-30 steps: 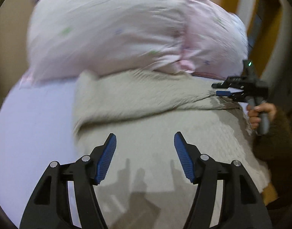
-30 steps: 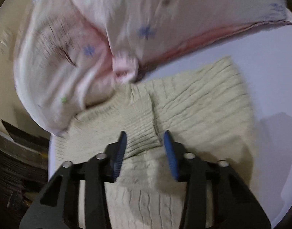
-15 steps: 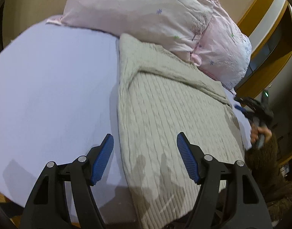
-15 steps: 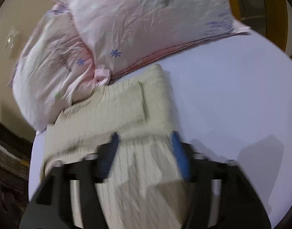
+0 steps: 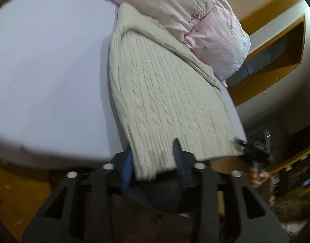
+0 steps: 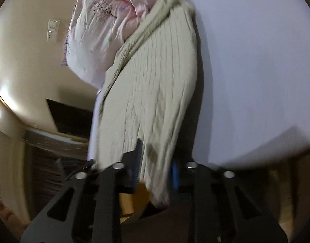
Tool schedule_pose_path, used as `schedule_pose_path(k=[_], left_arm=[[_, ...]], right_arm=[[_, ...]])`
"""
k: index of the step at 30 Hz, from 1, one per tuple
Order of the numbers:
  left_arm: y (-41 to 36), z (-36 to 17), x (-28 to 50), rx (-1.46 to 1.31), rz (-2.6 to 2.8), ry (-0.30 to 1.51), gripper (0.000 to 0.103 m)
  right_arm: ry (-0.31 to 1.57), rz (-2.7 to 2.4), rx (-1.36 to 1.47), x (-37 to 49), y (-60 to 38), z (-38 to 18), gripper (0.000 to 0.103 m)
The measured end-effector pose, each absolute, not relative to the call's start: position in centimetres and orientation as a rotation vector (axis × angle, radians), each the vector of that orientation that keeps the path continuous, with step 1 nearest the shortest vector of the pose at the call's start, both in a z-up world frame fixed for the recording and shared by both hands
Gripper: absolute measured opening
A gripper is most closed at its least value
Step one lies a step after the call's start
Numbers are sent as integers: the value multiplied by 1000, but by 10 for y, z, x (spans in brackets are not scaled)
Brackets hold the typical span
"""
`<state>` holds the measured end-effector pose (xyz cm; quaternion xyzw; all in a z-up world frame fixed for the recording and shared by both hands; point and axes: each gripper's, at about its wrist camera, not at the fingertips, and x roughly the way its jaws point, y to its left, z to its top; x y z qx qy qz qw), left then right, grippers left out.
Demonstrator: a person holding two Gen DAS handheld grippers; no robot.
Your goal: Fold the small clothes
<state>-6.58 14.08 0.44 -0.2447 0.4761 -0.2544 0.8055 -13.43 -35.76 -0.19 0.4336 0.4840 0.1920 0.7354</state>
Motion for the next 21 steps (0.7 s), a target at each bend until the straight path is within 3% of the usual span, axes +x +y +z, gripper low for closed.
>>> schedule_pose_path(k=[1,4,5,10,14,17,21], left_arm=[[139,3,-68,-541,-548,1025,32],[137,6,-65,-566,-560,1013,10],[137,12,-60,-582,-572,998,8],[133,69,-15,-493,-572,845,6],[129,105,84,-474,-457,734,6],[113,103,169,-442,-334,716,6],[89,63,259,-412,-227,851,6]], right_arm=[[1068,433,964,-137,-356,-4,9],[1042,489,985,-136,-352,0,8],[1005,517,990,-130,-353,10,7],[760,546,934,-80,-370,81,7],[622,477,909,11,-388,115,7],[626,363,922,83,-400,99,7],[771,190,986,141,-405,41,7]])
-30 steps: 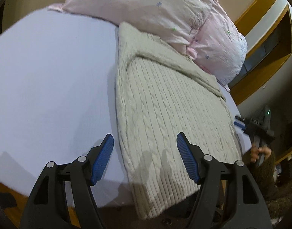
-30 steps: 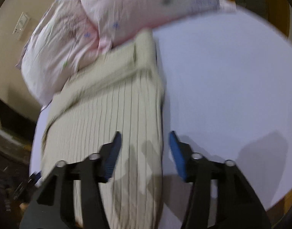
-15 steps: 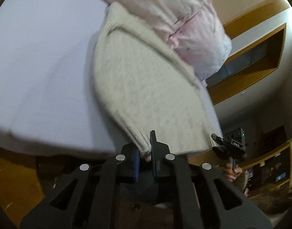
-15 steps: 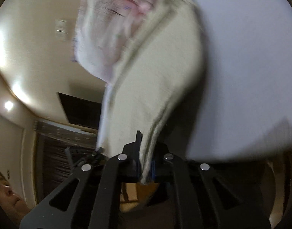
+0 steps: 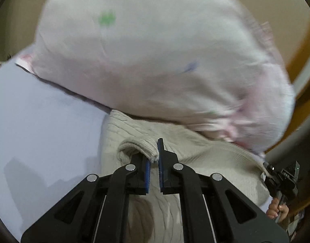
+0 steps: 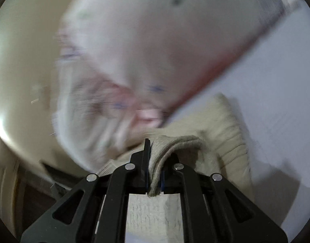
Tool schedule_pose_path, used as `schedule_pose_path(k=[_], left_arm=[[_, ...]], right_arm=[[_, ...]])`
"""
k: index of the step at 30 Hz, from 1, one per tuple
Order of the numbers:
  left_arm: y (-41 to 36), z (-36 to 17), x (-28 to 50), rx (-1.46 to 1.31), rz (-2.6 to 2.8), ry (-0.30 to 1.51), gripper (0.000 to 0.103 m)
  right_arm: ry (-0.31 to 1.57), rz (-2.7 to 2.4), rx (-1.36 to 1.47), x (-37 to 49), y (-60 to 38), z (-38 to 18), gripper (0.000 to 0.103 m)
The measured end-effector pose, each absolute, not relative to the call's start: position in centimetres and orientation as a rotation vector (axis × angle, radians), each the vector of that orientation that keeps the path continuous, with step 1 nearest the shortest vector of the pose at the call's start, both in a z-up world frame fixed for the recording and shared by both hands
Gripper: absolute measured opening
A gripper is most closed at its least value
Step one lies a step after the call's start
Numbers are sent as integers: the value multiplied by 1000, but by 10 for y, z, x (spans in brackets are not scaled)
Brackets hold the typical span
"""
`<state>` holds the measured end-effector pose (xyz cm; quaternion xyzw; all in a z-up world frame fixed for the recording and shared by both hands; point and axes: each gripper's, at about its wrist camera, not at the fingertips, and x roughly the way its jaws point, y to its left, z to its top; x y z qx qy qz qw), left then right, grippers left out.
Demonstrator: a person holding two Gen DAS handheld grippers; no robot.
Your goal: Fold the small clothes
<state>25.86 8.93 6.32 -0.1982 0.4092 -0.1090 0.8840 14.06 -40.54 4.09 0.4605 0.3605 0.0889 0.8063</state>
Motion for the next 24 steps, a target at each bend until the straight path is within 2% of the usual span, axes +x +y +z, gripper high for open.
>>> schedule_pose_path(k=[5,6,7,9,11,12,15,18,24], left_arm=[[90,52,285,-431,-244,867,6],[95,51,285,-466,-264,868,6],[102,51,286,-529,-294,866,8],[117,52,277,-614,-334,846,24],[134,64,264,-629,-305,786,79],[139,71,253,-609,-283,749,85],[142,73,232,-560,-314,772,86],[134,54,226,-529,-336,882,83],[139,21,224,-542,-312,1008,65]], right_arm=[[743,193,1050,169,-409,31,9],[742,186,1052,174,-410,31,19],[746,172,1062,179,-409,28,39],[733,143,1062,178,-412,24,67],[677,125,1038,172,-414,24,71],[661,118,1025,167,-414,26,74],[612,81,981,150,-417,33,86],[587,105,955,144,-419,41,86],[578,151,880,142,-407,52,87]])
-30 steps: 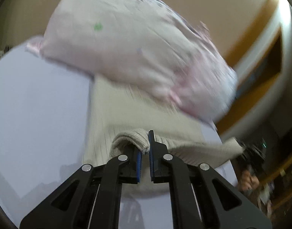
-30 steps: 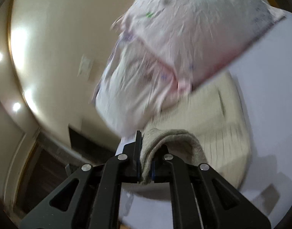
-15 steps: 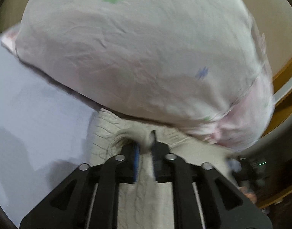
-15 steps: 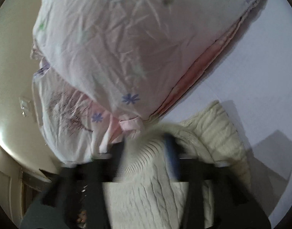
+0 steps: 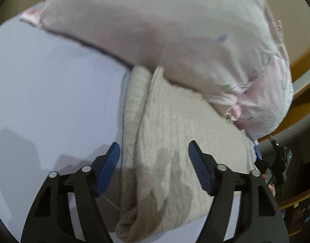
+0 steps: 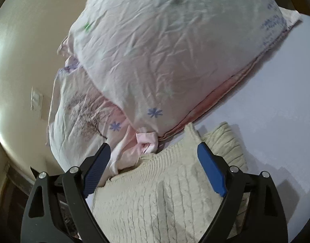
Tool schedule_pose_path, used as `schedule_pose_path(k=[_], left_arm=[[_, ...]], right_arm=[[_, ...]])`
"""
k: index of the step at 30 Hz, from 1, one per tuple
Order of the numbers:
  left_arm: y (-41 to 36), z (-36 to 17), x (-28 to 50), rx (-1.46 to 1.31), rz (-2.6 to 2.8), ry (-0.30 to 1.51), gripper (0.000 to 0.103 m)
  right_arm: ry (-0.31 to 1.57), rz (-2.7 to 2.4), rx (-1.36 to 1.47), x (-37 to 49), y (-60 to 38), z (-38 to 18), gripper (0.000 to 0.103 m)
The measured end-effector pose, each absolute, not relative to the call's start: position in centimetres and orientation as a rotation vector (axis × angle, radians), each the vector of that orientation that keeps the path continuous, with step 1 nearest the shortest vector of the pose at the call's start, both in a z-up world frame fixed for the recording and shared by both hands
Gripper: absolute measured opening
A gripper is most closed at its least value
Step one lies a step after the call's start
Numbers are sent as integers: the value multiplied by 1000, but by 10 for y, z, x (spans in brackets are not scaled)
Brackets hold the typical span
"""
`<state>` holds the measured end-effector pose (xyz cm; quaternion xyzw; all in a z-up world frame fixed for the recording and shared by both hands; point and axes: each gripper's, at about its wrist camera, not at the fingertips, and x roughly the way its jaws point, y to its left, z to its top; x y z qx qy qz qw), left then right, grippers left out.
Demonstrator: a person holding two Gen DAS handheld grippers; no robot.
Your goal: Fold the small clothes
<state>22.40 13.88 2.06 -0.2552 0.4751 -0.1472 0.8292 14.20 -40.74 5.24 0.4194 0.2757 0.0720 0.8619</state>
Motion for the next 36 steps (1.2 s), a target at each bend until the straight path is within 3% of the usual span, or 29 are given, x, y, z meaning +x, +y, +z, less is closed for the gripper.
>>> schedule_pose_path(k=[3,4,5,6,10,14,18,20,24,26,28,31,36], left_arm=[[141,14,224,-595,-273,997,54],[144,12,222,-615,-262,998,43],[148,6,222,-666,-250,1015,25],[150,-2,224,-741,-261,1037,19],[147,8,218,-958,-353,978,15],[78,79,209,-928,-574,844,15],[-42,102,216,-879,-821,842,15],[-117,82,227,-864,-896,936,16],[-231,18,246,-834,-970,1307,16],[-234,20,239,-947,-1130,1267,16],[-208,44,233,-928,-1144,1136,17],[-146,71,222,-763,-886,992,48],[-93,47,213,-561,-542,1075,57]], right_arm=[[585,182,884,147,-401,54,87],[588,193,892,147,-402,54,87],[591,199,897,147,-402,53,87],[594,208,905,147,-403,52,87],[582,223,929,143,-414,56,87],[541,209,932,134,-431,68,87],[500,159,877,123,-444,84,87],[496,124,824,120,-451,89,87],[525,74,806,116,-475,84,87],[565,75,852,117,-489,78,90],[633,101,891,120,-495,73,101],[774,125,877,129,-489,63,101],[933,150,815,146,-465,44,101]])
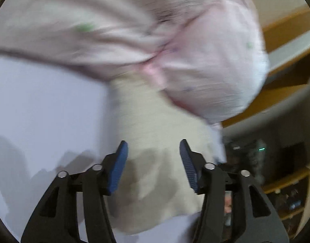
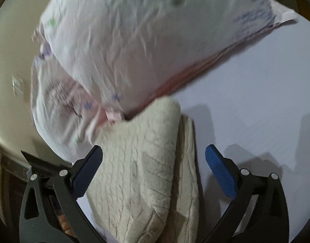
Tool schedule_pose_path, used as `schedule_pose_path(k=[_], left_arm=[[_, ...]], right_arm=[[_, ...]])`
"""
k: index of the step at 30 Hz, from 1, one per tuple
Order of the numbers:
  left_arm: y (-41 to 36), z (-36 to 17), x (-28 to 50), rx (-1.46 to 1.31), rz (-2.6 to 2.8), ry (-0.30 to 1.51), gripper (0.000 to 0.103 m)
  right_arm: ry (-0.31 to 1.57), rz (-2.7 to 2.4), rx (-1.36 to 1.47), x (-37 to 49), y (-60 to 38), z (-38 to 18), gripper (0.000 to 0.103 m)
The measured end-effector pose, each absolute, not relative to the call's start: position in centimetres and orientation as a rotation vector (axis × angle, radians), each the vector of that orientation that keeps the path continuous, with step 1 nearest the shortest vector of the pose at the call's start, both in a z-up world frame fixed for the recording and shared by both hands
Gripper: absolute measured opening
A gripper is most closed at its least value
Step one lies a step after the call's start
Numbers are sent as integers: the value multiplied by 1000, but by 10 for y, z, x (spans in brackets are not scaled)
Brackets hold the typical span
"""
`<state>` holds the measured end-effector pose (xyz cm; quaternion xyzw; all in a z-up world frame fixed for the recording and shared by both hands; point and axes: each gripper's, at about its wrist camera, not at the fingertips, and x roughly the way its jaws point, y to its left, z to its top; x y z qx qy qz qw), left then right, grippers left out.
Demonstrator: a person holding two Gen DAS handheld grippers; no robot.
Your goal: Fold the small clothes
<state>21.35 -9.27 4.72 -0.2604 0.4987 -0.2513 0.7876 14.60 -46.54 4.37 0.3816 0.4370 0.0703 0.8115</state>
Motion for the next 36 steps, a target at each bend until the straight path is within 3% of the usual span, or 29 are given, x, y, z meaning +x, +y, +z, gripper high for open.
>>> schedule_pose_path(k=[3,5,6,7,8,9,10,14,18,20,22,26,28,29,30,33,36], left_arm=[[-88,24,208,-580,-559,1148,60],[-102,23,210,-602,-585,1142,68],[-107,20,211,-605,-596,1144,70],[-114,17,214,-614,-599,1147,72],[-117,9,216,-643,-603,1168,72],[-116,6,223,-670,-617,1158,73],[-115,5,223,-671,-623,1144,71],[-98,12,222,-659,-664,1158,45],[-53,41,202,-582,-663,1089,44],[-20,50,195,-522,-569,1048,48],[0,53,198,-451,-453,1042,52],[26,88,174,-391,-320,856,53],[14,102,160,-372,-375,800,59],[0,103,158,-343,-407,797,62],[-13,101,159,-314,-427,805,62],[-58,78,165,-184,-448,879,62],[-71,68,157,-126,-467,831,62]], right_arm=[[996,160,798,152,-456,31,101],[1030,169,784,155,-449,23,100],[1022,169,761,155,-446,23,93],[1024,167,736,155,-442,23,76],[1025,165,722,155,-439,22,69],[1011,154,712,154,-438,22,48],[1006,192,748,155,-438,19,39],[949,297,857,150,-435,17,34],[954,518,866,149,-390,26,32],[1003,569,763,157,-347,28,39],[1055,525,633,163,-320,29,54],[953,370,595,149,-334,52,63],[924,396,618,141,-339,61,63],[939,417,590,141,-333,61,57],[954,424,544,144,-323,60,15],[887,290,359,159,-305,73,10],[874,195,394,177,-320,70,10]])
